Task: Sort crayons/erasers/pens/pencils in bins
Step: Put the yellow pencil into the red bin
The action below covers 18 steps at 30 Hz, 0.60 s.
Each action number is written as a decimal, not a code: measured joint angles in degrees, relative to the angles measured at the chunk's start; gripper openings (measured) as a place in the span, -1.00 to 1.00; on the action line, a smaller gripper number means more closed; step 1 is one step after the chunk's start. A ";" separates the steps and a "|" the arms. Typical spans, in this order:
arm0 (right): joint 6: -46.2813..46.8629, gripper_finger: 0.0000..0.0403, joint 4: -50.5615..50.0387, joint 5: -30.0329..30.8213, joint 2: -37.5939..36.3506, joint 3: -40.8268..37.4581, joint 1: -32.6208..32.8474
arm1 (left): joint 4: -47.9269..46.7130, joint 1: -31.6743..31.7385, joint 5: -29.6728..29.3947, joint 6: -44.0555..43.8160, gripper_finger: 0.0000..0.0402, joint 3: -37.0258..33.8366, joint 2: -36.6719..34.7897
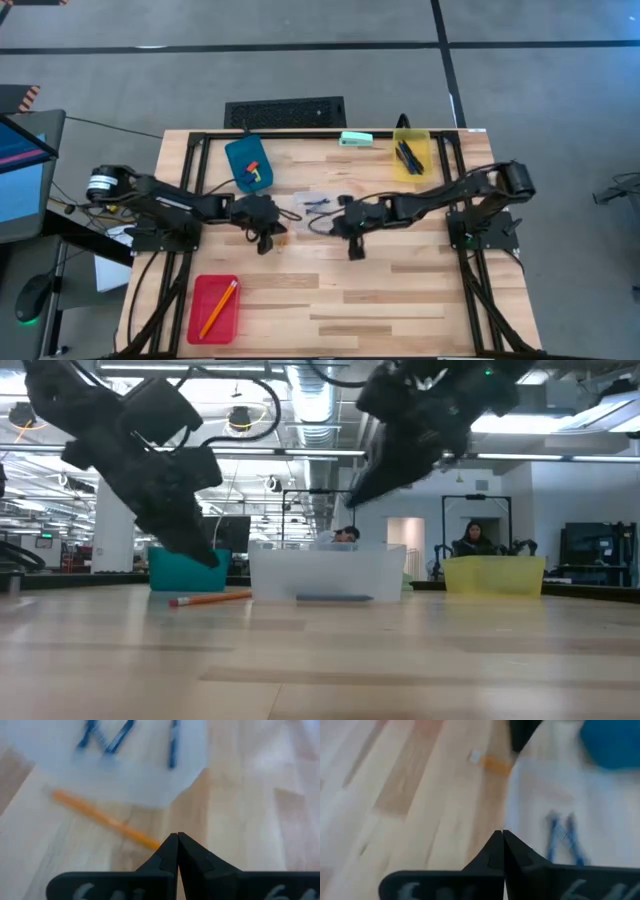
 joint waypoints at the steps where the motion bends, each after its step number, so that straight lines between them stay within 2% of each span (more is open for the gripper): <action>1: 0.61 -0.96 -1.21 -0.02 1.28 0.84 0.67 | 2.27 0.00 0.99 1.15 -1.00 -0.03 1.11; 4: 1.91 -0.98 -1.29 -0.05 4.61 3.37 2.14 | 6.24 -0.09 1.88 4.42 -1.00 0.70 4.40; 8: 4.21 -0.96 -1.61 -1.01 7.93 5.98 2.39 | 9.06 0.67 -0.69 7.65 -1.00 2.76 9.69; 12: 5.46 -0.96 -1.59 -1.01 10.04 7.41 2.21 | 14.74 1.63 -0.65 9.16 -1.00 4.66 13.33; 16: 6.59 -0.98 -2.19 -0.81 11.03 7.49 1.95 | 14.63 2.40 -0.62 10.17 -1.00 5.64 13.45; 18: 6.84 -0.97 -3.57 0.82 10.77 7.37 1.95 | 10.16 2.62 -0.67 10.17 -1.00 5.57 11.23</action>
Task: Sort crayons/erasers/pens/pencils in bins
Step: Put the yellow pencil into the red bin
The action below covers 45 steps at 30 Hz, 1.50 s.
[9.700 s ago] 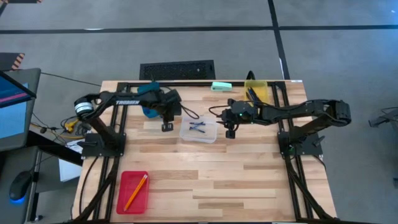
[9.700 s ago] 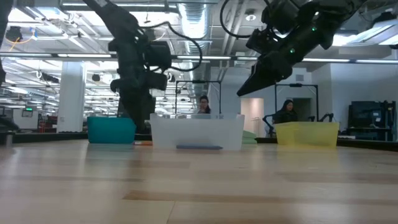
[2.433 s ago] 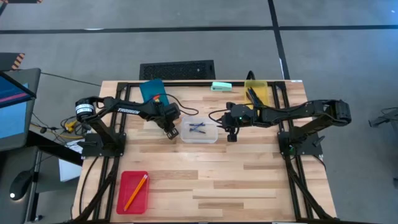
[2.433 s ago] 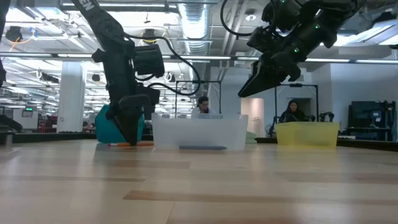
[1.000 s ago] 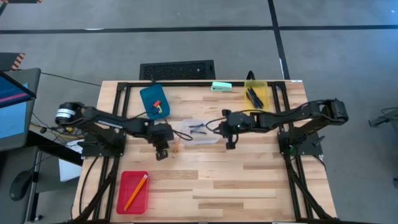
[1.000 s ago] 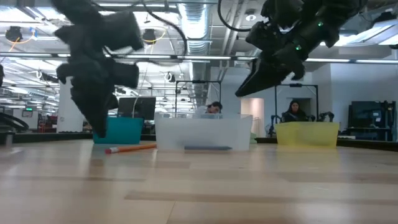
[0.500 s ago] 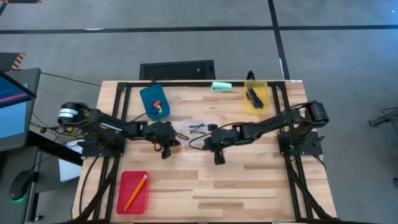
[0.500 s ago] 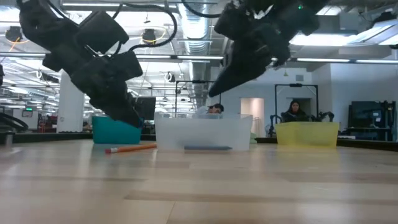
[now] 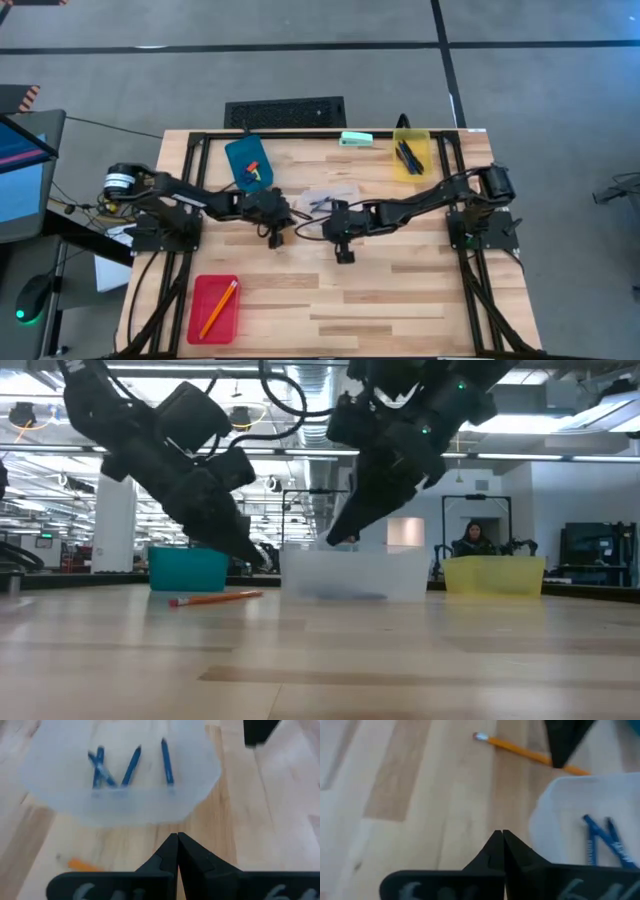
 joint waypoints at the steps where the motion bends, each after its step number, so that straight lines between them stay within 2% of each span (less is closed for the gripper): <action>1: 0.01 -0.97 -0.36 1.42 -0.06 0.05 0.18 | -3.01 0.02 -0.04 -0.02 -1.00 0.38 -0.91; 3: -0.03 -0.97 -2.91 4.16 -0.82 -0.10 0.72 | -11.42 -0.04 0.00 -2.37 -1.00 0.18 -4.74; 7: -0.84 -0.98 -4.88 5.97 -2.31 -0.02 1.40 | -25.46 -0.15 1.50 -13.43 -1.00 2.91 -9.50; 10: -2.74 -0.98 -6.04 6.11 -2.81 -0.07 1.38 | -33.51 -0.15 1.66 -17.91 -0.94 6.49 -9.72; 14: -5.02 -0.98 -5.98 6.24 -2.82 -0.04 1.20 | -38.04 -0.15 0.56 -21.30 -0.77 11.27 -6.13; 19: -6.07 -0.98 -9.43 6.67 -2.82 -0.04 1.09 | -41.93 -0.22 -2.79 -23.52 -0.57 16.83 0.46; 24: -5.79 -0.99 -11.60 11.18 -4.64 -2.09 3.16 | -43.75 -0.22 -4.59 -25.14 -0.44 20.10 5.21; 33: -0.83 -0.99 -7.55 15.14 -16.13 -13.22 4.61 | -43.10 1.13 -6.31 -26.04 -0.42 20.17 6.25; 39: 0.80 -0.99 -6.83 17.05 -22.36 -15.79 5.03 | -42.05 1.14 -6.48 -26.87 -0.42 20.17 6.25; 45: 1.29 -0.99 -6.48 17.97 -24.08 -16.67 6.06 | -42.69 1.18 -6.80 -27.08 -0.42 20.16 7.19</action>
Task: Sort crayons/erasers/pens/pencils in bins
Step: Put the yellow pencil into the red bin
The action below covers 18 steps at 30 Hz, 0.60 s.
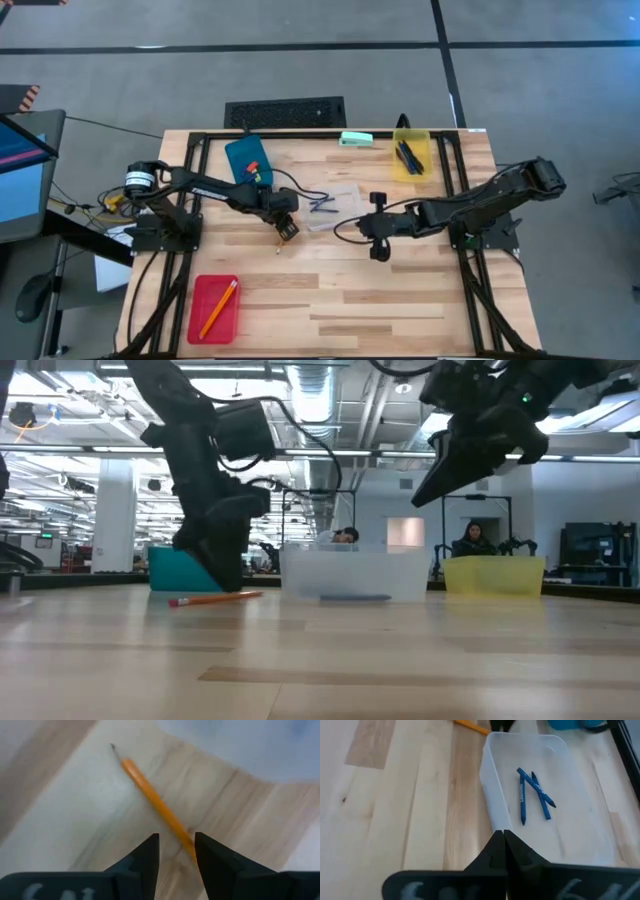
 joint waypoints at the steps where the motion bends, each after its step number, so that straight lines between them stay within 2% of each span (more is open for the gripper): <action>1: 0.09 -0.99 -0.01 0.23 0.08 0.00 0.25 | -0.44 0.00 0.49 -0.02 -0.42 -0.13 0.41; 9: 0.04 -0.99 -0.27 1.52 0.28 -0.07 0.48 | 0.39 -0.19 0.53 0.99 -0.42 0.18 3.07; 13: -0.11 -0.99 -0.39 1.53 0.46 -0.07 0.46 | -3.70 -0.36 0.64 6.08 -0.45 0.14 1.51; 18: -0.26 -0.99 -0.27 1.53 0.44 -0.07 0.48 | -11.29 -1.27 1.19 13.76 -0.60 0.82 0.76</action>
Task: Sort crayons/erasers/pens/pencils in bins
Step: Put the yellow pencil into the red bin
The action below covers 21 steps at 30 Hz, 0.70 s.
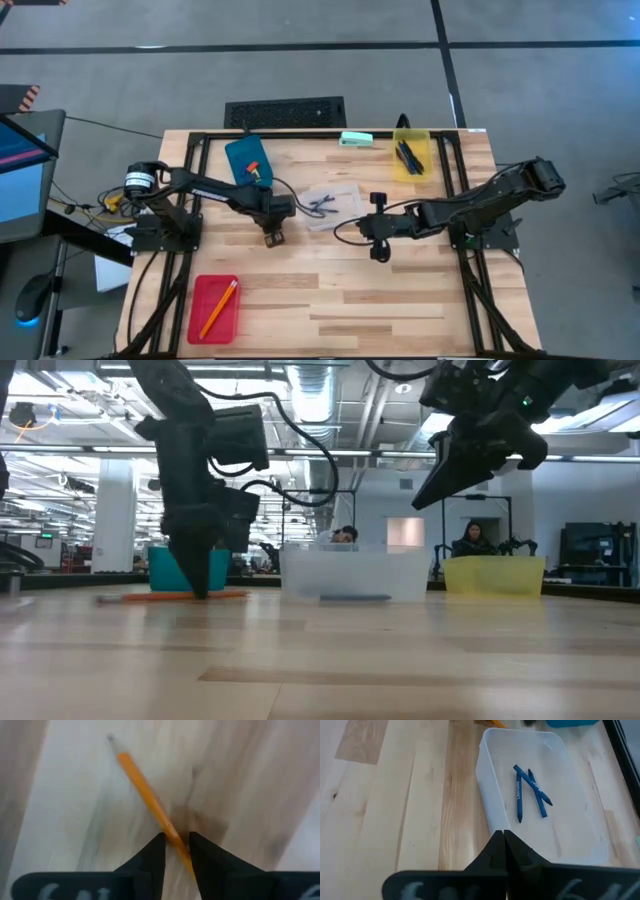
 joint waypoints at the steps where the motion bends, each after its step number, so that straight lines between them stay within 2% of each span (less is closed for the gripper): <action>1: 0.00 -0.99 0.03 0.00 0.00 0.00 0.00 | -1.68 -0.20 0.16 1.43 -0.63 0.29 0.00; 10: -0.01 -0.99 0.03 0.00 0.00 0.00 0.00 | -7.35 -2.05 -0.45 14.50 -0.87 1.81 0.11; 13: -0.02 -0.99 0.03 -0.01 0.00 0.00 0.00 | -7.25 -2.63 -1.59 15.06 -0.88 1.81 0.11; 16: -0.02 -0.99 0.03 -0.02 0.00 0.00 0.00 | -7.27 -2.71 -1.91 14.65 -0.81 1.81 0.11; 21: -0.04 -0.99 0.02 -0.02 0.02 0.01 0.00 | -7.27 -2.69 -2.06 14.25 -0.55 1.83 0.11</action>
